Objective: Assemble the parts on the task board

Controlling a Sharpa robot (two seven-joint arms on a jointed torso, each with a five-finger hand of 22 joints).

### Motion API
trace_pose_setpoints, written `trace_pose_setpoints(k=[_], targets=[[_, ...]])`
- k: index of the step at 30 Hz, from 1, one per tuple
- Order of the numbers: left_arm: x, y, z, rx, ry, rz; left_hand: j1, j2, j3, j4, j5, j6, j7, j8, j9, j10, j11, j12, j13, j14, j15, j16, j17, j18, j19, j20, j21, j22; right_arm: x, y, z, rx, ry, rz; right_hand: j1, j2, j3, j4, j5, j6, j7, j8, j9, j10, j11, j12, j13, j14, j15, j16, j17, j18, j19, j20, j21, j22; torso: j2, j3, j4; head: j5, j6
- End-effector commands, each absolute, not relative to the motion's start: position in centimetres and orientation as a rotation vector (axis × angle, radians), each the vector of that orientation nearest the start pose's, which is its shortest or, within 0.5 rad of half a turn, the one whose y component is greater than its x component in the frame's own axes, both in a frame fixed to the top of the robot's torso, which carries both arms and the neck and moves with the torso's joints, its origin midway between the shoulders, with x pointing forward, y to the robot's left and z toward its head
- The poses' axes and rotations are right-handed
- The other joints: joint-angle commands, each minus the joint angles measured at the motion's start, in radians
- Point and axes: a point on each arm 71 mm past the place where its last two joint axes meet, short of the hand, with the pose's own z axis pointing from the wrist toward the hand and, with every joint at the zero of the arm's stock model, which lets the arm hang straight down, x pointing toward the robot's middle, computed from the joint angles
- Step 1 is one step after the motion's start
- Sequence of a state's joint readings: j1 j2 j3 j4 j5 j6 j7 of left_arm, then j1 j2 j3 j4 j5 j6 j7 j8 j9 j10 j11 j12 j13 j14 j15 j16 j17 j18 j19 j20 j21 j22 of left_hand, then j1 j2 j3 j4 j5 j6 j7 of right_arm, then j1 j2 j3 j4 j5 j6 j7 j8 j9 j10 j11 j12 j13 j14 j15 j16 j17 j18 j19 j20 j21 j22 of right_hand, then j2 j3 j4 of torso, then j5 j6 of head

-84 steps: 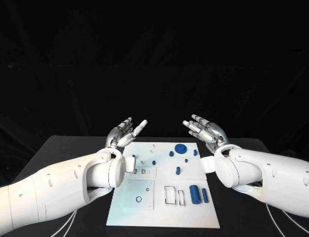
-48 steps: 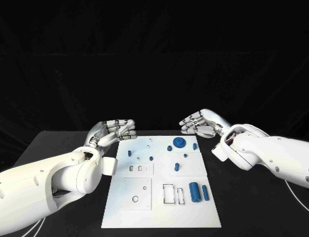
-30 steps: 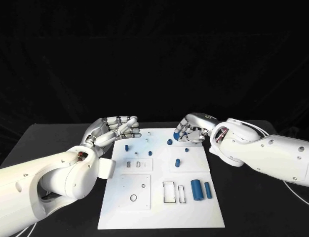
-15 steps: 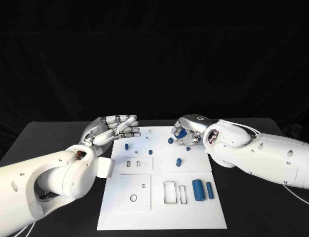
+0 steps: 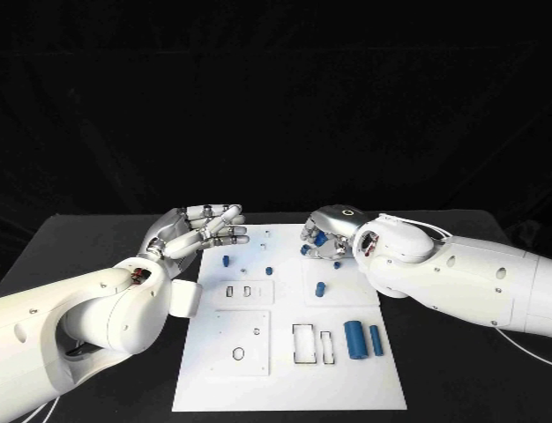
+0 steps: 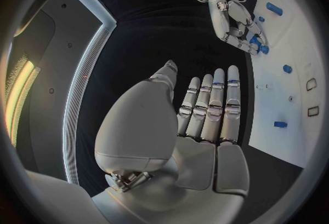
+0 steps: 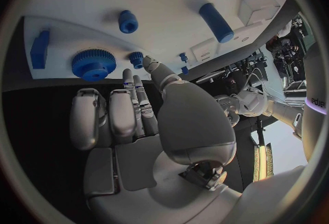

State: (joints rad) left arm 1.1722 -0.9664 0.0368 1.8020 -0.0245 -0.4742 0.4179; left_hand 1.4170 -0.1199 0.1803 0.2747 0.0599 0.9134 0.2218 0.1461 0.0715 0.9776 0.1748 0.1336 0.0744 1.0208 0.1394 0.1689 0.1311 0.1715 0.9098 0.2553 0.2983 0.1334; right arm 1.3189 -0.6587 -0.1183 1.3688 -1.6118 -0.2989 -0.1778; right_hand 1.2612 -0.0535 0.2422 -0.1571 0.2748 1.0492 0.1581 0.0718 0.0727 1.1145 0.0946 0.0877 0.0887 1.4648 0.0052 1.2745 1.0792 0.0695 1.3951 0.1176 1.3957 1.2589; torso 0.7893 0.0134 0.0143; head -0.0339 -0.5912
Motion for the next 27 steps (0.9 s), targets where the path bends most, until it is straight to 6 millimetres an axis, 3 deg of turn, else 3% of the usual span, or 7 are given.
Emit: trace_pose_setpoints(k=[1, 16, 21, 27], targets=[[44.08, 19.52, -13.62, -1.078, 1.337, -1.615, 0.005, -0.005, -0.005, 0.001, -0.006, 0.002, 0.006, -0.006, -0.001, -0.001, 0.007, -0.007, -0.001, -0.006, 0.003, -0.003, 0.001, 0.014, 0.007, -0.003, 0.007, 0.001, 52.35, -14.99, -16.17, -0.374, 1.599, 0.463, 0.004, 0.0, 0.011, 0.0, 0.005, 0.007, 0.002, 0.0, 0.002, 0.009, 0.002, 0.007, 0.001, 0.04, 0.006, 0.007, 0.006, -0.008, 0.008, -0.001, 0.006, 0.01, 0.005, -0.0006, 0.0031, -0.001, 0.0], [44.07, 19.62, -13.21, -1.07, 1.338, -1.616, 0.01, 0.001, -0.002, 0.0, -0.005, 0.002, 0.007, -0.009, -0.001, -0.001, 0.008, -0.011, -0.002, -0.008, 0.003, -0.009, 0.002, 0.013, 0.011, -0.005, 0.01, 0.001, 52.51, -14.62, -16.52, -0.398, 1.634, 0.439, 0.009, 0.0, 0.069, 0.016, 0.002, 0.037, -0.004, 0.006, 0.005, 0.055, -0.007, 0.019, 0.003, 0.039, 0.0, 0.048, 0.041, -0.02, 0.04, -0.004, 0.049, 0.082, 0.013, -0.0003, 0.0075, -0.001, 0.0], [44.11, 19.69, -13.18, -1.07, 1.338, -1.614, 0.01, 0.002, -0.002, 0.0, -0.005, 0.002, 0.007, -0.009, -0.001, -0.001, 0.008, -0.011, -0.002, -0.008, 0.003, -0.009, 0.002, 0.013, 0.011, -0.005, 0.01, 0.001, 52.48, -14.51, -16.46, -0.397, 1.625, 0.441, 0.024, 0.014, 0.109, 0.019, -0.03, 0.067, -0.016, 0.016, 0.01, 0.09, -0.019, 0.029, 0.009, 0.039, -0.009, 0.061, 0.052, -0.026, 0.056, -0.011, 0.067, 0.114, 0.015, 0.0001, 0.0075, -0.001, 0.001], [44.13, 19.71, -13.18, -1.071, 1.341, -1.612, 0.01, 0.002, -0.002, 0.001, -0.006, 0.001, 0.009, -0.011, -0.002, -0.002, 0.009, -0.013, -0.002, -0.007, 0.004, -0.011, 0.003, 0.013, 0.013, -0.005, 0.011, 0.002, 52.42, -14.43, -16.08, -0.379, 1.575, 0.447, 0.05, 0.045, 0.169, 0.021, -0.068, 0.105, -0.028, 0.031, 0.019, 0.13, -0.033, 0.035, 0.018, 0.036, -0.021, 0.068, 0.053, -0.032, 0.072, -0.022, 0.086, 0.147, 0.017, 0.0002, 0.0076, -0.002, 0.001]])
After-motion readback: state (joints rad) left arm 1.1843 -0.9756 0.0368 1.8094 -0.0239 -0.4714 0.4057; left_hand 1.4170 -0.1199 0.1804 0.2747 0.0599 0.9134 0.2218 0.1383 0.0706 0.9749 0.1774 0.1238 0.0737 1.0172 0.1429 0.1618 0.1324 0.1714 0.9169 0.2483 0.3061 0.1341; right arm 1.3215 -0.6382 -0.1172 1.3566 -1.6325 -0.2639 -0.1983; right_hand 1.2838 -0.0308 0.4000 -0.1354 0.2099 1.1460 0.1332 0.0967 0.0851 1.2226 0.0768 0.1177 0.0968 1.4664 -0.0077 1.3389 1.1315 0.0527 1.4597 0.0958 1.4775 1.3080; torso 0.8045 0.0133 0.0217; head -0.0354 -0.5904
